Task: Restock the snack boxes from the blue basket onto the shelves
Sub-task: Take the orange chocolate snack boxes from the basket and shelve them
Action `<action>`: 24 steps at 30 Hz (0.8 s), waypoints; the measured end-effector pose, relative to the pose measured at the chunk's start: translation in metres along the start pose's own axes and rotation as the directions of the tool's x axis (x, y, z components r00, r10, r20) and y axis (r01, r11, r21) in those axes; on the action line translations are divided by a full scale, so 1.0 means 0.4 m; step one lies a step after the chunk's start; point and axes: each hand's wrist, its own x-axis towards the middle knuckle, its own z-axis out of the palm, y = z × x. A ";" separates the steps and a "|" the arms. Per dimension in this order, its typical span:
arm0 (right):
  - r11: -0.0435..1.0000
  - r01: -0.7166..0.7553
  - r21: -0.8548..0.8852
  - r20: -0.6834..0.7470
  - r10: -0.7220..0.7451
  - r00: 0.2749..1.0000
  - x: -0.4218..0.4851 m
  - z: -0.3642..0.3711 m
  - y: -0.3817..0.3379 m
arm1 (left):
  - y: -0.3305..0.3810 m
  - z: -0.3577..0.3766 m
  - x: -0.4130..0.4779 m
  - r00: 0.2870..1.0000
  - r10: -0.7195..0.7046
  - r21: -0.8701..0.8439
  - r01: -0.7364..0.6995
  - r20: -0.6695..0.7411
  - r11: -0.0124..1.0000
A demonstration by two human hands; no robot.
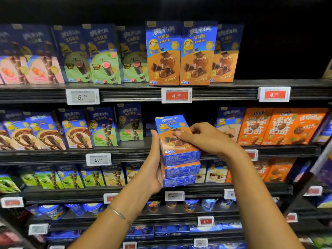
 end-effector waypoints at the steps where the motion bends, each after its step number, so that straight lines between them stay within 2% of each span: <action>1: 1.000 0.003 0.011 -0.009 -0.003 1.000 -0.002 0.000 0.001 | -0.003 -0.001 0.001 1.000 -0.003 0.010 0.003 -0.003 1.000; 7: 0.998 0.038 0.056 -0.064 -0.034 0.997 -0.021 -0.017 -0.002 | -0.012 -0.003 -0.004 0.999 0.027 0.057 -0.025 -0.038 0.998; 12: 0.987 0.081 0.140 -0.097 -0.068 0.993 -0.043 -0.047 -0.021 | -0.004 0.002 -0.009 0.998 0.057 0.029 -0.056 -0.030 0.998; 17: 0.983 0.180 0.038 -0.129 -0.174 0.976 -0.076 -0.086 -0.043 | -0.001 0.009 -0.002 0.996 0.078 -0.036 -0.080 -0.035 0.996; 21: 0.920 0.312 0.237 -0.113 -0.293 0.949 -0.105 -0.120 -0.060 | 0.001 0.020 0.005 0.995 0.092 -0.048 -0.093 -0.032 0.995; 24: 0.846 0.435 0.308 -0.286 -0.353 0.891 -0.105 -0.154 -0.072 | -0.002 0.024 0.011 0.995 0.095 -0.024 -0.096 -0.030 0.995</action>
